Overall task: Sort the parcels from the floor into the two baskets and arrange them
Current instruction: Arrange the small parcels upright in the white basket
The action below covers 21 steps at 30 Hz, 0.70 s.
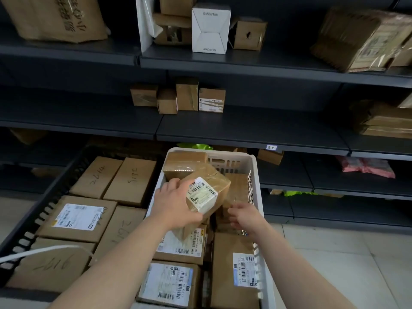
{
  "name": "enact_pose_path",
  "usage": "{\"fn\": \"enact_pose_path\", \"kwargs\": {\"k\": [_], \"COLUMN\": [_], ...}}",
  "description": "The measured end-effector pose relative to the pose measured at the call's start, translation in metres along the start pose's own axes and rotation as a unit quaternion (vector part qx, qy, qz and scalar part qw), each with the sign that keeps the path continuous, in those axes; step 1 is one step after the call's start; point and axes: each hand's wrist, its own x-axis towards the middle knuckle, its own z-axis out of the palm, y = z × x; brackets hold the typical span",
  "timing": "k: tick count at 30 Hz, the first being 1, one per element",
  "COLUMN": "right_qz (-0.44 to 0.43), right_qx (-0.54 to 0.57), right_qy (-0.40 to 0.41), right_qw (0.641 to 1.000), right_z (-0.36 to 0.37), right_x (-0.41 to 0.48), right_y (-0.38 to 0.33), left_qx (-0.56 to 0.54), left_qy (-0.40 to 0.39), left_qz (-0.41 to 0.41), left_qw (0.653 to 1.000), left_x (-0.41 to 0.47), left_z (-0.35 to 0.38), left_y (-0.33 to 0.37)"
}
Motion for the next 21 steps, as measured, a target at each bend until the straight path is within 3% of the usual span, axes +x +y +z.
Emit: {"fn": "enact_pose_path", "kwargs": {"k": [4, 10, 16, 21], "right_qz": [0.004, 0.004, 0.007, 0.024], "right_qx": [-0.029, -0.112, -0.181, -0.184], "right_qy": [0.014, 0.025, 0.019, 0.009], "right_qw": [0.999, 0.993, 0.983, 0.983], "right_z": [-0.004, -0.007, -0.009, -0.008], "right_x": [-0.002, -0.006, -0.02, -0.025], "right_y": [0.005, 0.012, 0.019, 0.023], "left_qx": [0.109, 0.124, 0.023, 0.085], "left_qy": [0.019, 0.045, 0.048, 0.083], "left_qz": [-0.002, -0.046, -0.05, -0.058], "left_qw": [0.994, 0.99, 0.997, 0.991], "left_x": [-0.004, 0.007, 0.003, -0.002], "left_z": [0.001, 0.011, 0.024, 0.031], "left_y": [-0.012, -0.005, 0.001, 0.003]}}
